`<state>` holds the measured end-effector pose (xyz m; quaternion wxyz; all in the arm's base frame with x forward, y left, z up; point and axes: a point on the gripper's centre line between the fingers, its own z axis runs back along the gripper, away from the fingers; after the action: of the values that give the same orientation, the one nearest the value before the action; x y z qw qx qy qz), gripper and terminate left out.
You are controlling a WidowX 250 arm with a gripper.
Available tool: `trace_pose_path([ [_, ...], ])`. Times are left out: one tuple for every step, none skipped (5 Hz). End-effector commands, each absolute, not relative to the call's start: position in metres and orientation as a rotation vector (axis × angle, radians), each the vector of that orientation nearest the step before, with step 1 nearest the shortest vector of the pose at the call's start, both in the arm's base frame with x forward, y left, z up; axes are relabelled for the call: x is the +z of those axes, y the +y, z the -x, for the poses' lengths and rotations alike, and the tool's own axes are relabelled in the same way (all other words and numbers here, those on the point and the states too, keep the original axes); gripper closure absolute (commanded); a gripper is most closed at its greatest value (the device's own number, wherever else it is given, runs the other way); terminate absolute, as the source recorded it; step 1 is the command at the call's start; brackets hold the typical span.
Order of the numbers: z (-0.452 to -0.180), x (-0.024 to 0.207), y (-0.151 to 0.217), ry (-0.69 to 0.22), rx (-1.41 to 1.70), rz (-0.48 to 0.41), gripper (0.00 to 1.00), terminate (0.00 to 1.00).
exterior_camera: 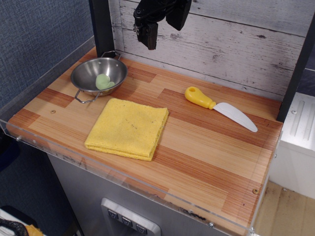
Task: Move the yellow cloth to the bottom right corner of the table.
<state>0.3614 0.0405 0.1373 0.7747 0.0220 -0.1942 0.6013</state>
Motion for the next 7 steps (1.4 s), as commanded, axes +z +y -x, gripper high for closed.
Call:
trace_pose_path([
  [-0.361,0.137,0.04,-0.421,1.302,-0.048,0.0,0.0],
  [-0.35,0.144,0.041,-0.438,1.29,-0.066,0.0,0.0],
  [-0.332,0.139,0.043,-0.407,1.299,-0.046,0.0,0.0],
  [-0.312,0.129,0.041,-0.376,1.311,-0.019,0.0,0.0],
  [-0.297,0.109,0.04,-0.328,1.315,-0.05,0.0,0.0],
  [-0.288,0.094,0.048,-0.318,1.326,-0.062,0.0,0.0],
  [-0.285,0.078,0.057,-0.281,1.346,-0.069,0.0,0.0],
])
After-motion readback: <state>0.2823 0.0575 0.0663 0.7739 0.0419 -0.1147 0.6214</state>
